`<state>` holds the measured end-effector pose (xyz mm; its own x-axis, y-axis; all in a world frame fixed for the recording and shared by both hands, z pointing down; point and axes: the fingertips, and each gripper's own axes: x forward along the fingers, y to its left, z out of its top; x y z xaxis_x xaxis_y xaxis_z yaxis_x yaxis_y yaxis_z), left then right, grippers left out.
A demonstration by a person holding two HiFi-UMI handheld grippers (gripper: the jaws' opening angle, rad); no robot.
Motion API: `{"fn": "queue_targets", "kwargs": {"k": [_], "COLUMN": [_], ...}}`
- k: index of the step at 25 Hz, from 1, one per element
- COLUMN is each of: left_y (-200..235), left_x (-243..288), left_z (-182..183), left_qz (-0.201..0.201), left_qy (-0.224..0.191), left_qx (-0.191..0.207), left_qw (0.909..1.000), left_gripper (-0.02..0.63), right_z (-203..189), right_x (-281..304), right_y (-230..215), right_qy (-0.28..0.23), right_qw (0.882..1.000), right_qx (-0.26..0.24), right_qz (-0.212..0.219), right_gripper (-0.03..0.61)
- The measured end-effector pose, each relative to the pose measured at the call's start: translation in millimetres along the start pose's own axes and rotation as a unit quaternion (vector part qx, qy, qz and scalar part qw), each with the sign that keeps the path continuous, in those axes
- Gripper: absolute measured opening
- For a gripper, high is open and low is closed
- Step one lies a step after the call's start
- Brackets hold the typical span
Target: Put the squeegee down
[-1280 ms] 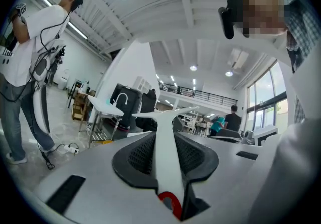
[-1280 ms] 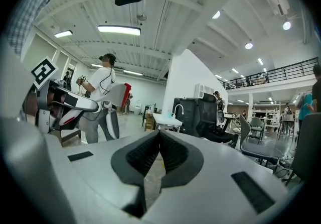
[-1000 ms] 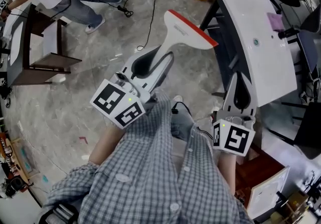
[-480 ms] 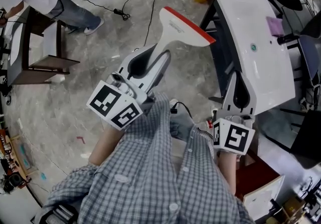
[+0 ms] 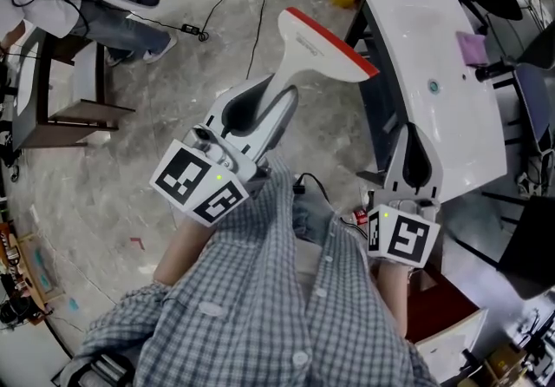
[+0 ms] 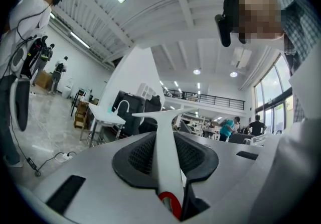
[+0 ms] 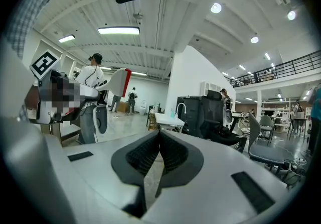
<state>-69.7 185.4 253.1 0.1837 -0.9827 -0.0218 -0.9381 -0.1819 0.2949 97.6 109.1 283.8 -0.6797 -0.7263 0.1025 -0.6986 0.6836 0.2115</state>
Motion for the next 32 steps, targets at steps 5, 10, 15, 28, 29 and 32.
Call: {"fn": "queue_targets", "kwargs": {"k": [5, 10, 15, 28, 29, 32], "left_y": [-0.7, 9.8, 27.9, 79.7, 85.2, 102.1], "left_x": [9.2, 17.2, 25.7, 89.8, 95.4, 112.3], "left_z": [0.3, -2.0, 0.4, 13.0, 14.9, 19.9], "left_qz": [-0.009, -0.008, -0.005, -0.032, -0.034, -0.04], "left_qy": [-0.002, 0.0, -0.005, 0.009, 0.01, 0.014], "left_qx": [-0.004, -0.008, -0.013, -0.023, -0.023, -0.024], "left_qw": [0.9999, 0.9999, 0.9999, 0.9992, 0.9991, 0.9988], "left_gripper": [0.1, 0.101, 0.1, 0.1, 0.1, 0.1], "right_z": [-0.9, -6.5, -8.9, -3.7, -2.9, -1.2], "right_x": [3.4, 9.4, 19.6, 84.1, 91.4, 113.2], "right_y": [-3.0, -9.7, -16.2, -29.2, -29.6, -31.0], "right_qy": [0.002, 0.009, 0.013, 0.031, 0.033, 0.038], "right_qw": [1.0, 1.0, 1.0, 0.998, 0.998, 0.998], "right_qx": [0.0, -0.009, -0.015, -0.014, -0.014, -0.011], "right_qz": [-0.003, -0.007, -0.02, -0.047, -0.048, -0.054], "right_gripper": [0.009, 0.009, 0.009, 0.009, 0.009, 0.009]}}
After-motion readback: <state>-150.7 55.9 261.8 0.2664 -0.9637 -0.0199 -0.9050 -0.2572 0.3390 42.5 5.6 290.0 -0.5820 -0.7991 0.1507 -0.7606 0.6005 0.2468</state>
